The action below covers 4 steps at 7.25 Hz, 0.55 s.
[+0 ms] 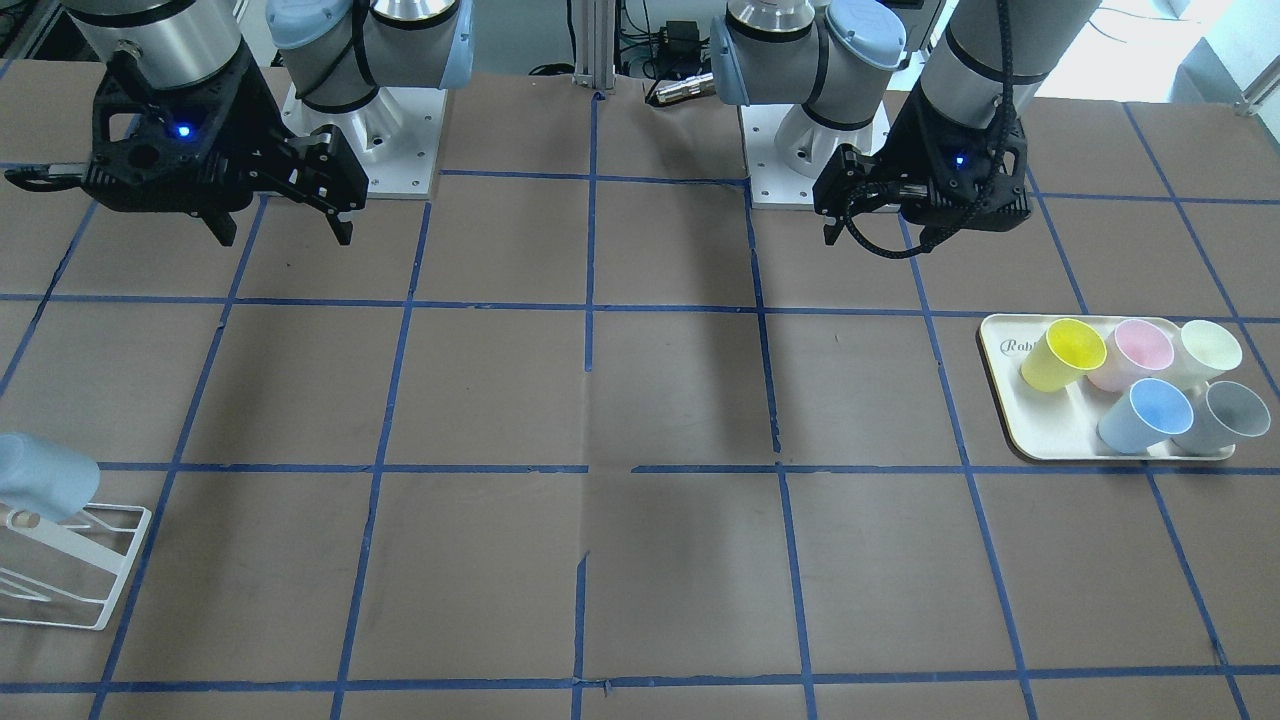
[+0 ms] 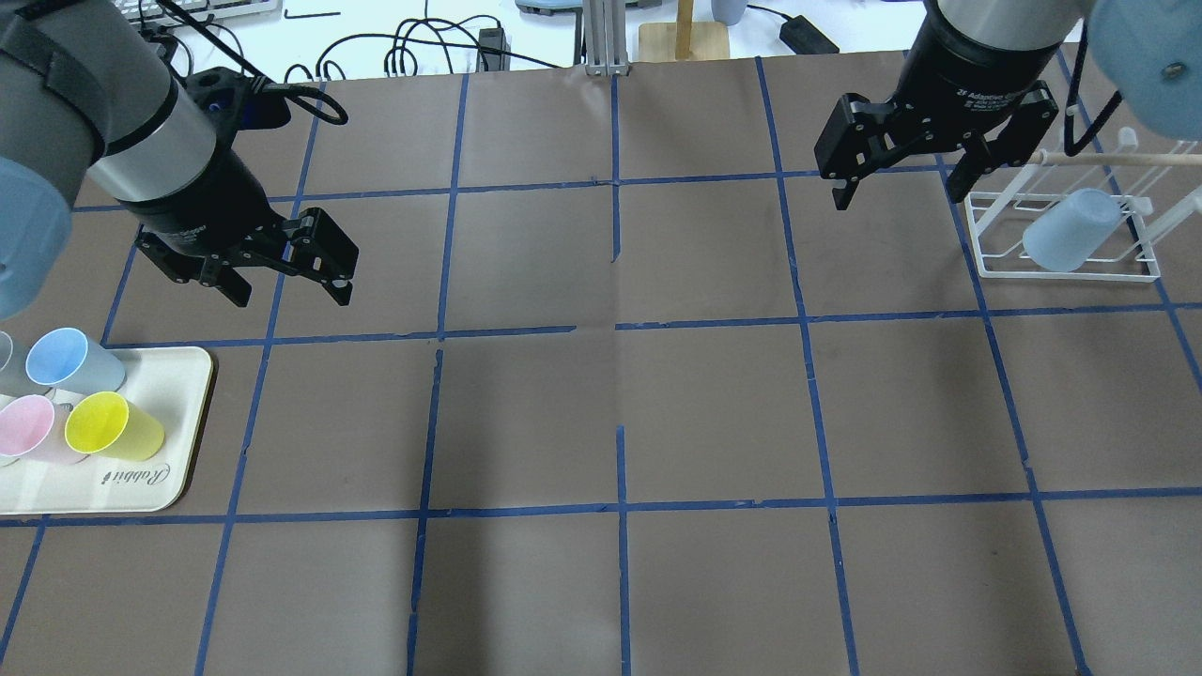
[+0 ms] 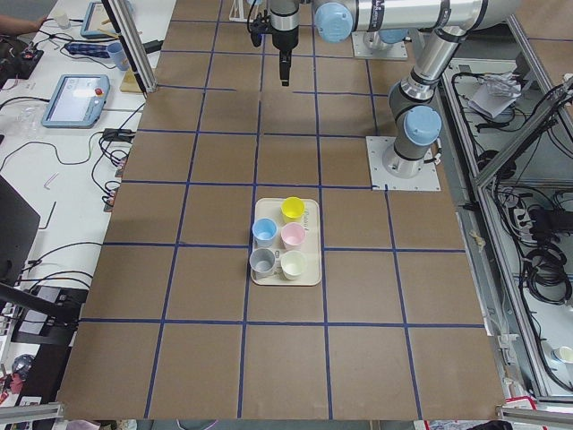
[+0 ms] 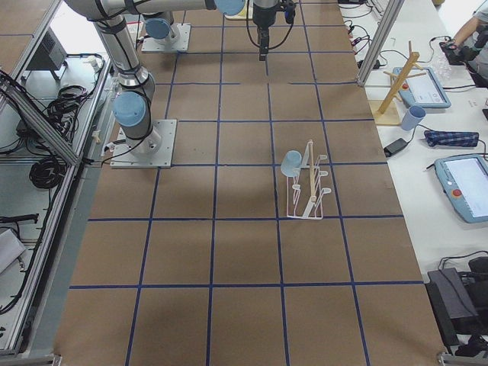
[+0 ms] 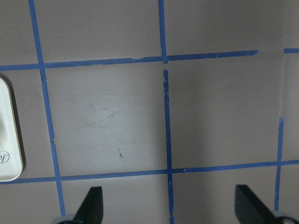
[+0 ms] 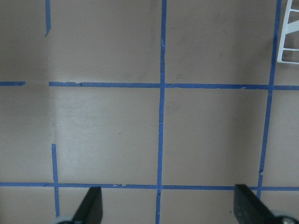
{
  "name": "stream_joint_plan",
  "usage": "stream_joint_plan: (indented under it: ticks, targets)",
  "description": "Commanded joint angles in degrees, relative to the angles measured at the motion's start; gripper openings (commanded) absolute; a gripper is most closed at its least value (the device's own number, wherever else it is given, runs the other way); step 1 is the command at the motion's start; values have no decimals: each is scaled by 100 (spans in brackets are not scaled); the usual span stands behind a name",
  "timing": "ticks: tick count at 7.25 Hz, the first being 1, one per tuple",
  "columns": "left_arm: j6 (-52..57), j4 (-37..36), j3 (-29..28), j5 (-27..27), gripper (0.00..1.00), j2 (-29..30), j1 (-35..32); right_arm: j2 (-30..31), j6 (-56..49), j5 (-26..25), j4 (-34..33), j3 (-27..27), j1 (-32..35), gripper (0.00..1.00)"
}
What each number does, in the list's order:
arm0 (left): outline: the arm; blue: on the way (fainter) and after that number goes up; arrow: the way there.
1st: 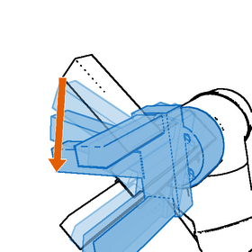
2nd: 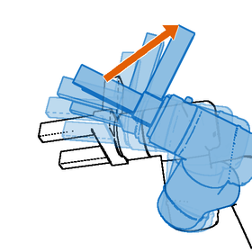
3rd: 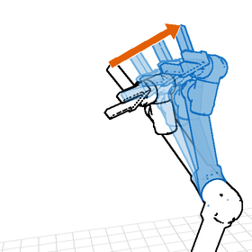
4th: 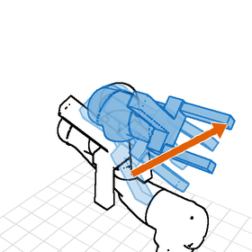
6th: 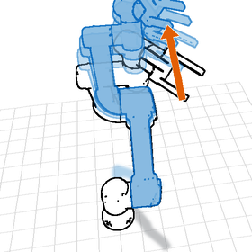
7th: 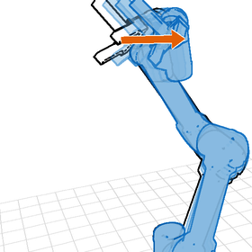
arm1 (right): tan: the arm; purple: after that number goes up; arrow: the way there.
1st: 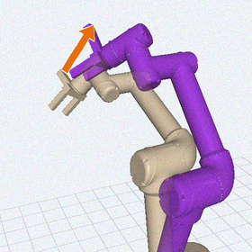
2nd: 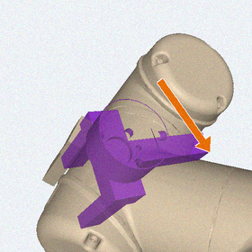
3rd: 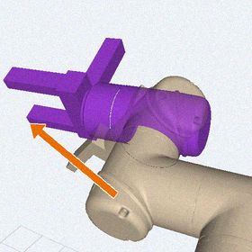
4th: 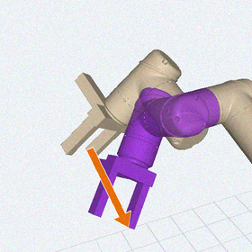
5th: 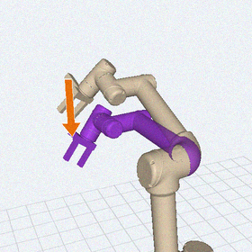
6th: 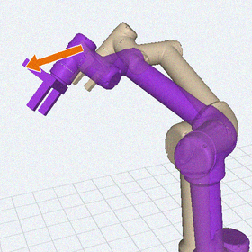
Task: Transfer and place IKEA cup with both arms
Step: 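Move the right gripper toward the light blue cup on the wire rack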
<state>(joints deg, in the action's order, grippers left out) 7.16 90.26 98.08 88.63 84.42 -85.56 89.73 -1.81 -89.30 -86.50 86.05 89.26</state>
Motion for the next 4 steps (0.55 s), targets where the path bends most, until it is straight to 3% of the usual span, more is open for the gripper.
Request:
stream_joint_plan:
  ticks: [1,4]
  targets:
    - [-13,9,-17,14,100,5,-13,-35,-326,18,-304,-9,-582,100]
    - [-13,0,-26,-12,100,13,-48,-394,-1745,70,-921,105,-1664,100]
